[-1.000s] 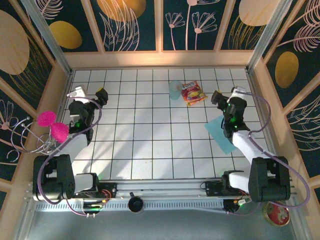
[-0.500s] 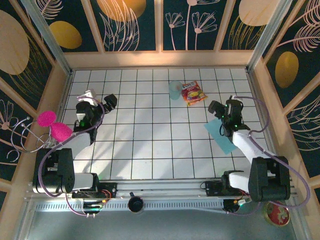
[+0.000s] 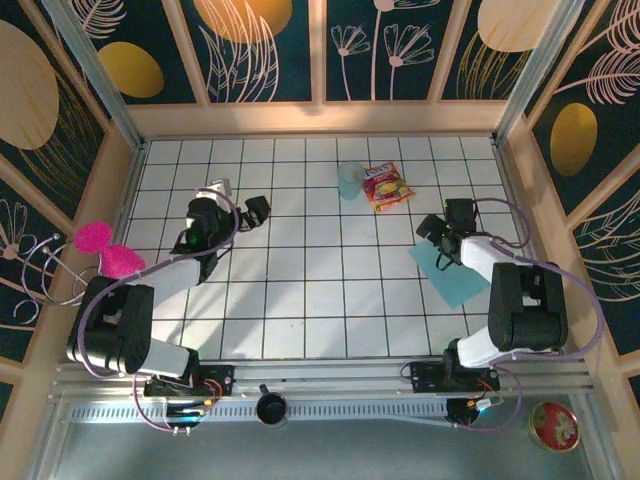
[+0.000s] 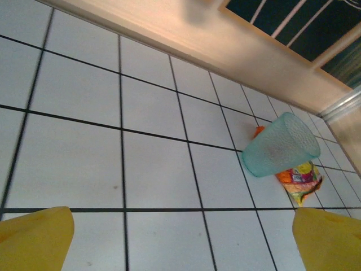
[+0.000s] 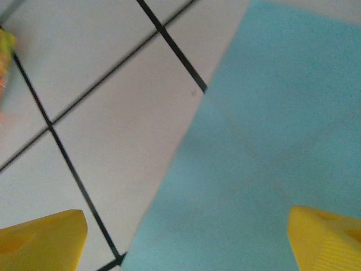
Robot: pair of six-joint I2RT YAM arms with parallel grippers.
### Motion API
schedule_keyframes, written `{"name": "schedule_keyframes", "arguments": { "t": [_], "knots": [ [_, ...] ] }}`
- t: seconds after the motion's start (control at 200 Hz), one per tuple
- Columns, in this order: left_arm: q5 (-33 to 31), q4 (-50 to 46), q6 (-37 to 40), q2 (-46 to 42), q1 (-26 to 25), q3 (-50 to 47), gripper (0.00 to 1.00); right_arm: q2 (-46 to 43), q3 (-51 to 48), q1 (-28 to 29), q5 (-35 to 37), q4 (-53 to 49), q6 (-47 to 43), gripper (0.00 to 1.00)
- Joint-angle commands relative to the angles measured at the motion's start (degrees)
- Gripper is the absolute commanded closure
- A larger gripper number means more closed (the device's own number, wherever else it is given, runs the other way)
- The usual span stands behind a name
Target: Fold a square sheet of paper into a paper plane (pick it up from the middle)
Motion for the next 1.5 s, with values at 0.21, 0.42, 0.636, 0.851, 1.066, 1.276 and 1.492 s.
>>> {"name": "schedule_keyframes", "arguments": {
  "t": [0.21, 0.42, 0.636, 0.851, 1.066, 1.276, 1.492],
  "knots": [
    [1.6, -1.6, -0.9, 5.6, -4.1, 4.7, 0.01, 5.9, 3.9, 4.9, -1.9, -5.4, 5.5, 0.1],
    [2.7, -1.8, -2.1, 8.4, -4.9, 6.8, 0.01, 12.6, 9.3, 19.0, -5.3, -5.3, 9.8, 0.11],
    [1.9, -4.8, -1.9, 8.8, -4.8, 8.3, 0.01, 20.3, 18.5, 36.6, -10.0, -4.6, 4.9, 0.18],
    [4.6, -10.3, -1.5, 8.0, -4.9, 10.3, 0.02, 9.3, 20.8, 37.9, -5.7, -4.3, 4.0, 0.18],
    [7.4, -15.3, -5.9, 7.0, -5.1, 10.6, 0.05, 3.0, 12.6, 28.7, -8.4, -5.3, 9.7, 0.19],
    [7.0, -18.0, -10.7, 7.1, -7.9, 10.3, 0.1, 10.0, 19.3, 25.6, -10.3, -9.9, 1.9, 0.24],
    [6.9, -16.7, -15.3, 7.7, -10.3, 8.6, 0.14, 20.3, 28.2, 26.1, -15.4, -10.0, -2.4, 0.35]
  ]
}}
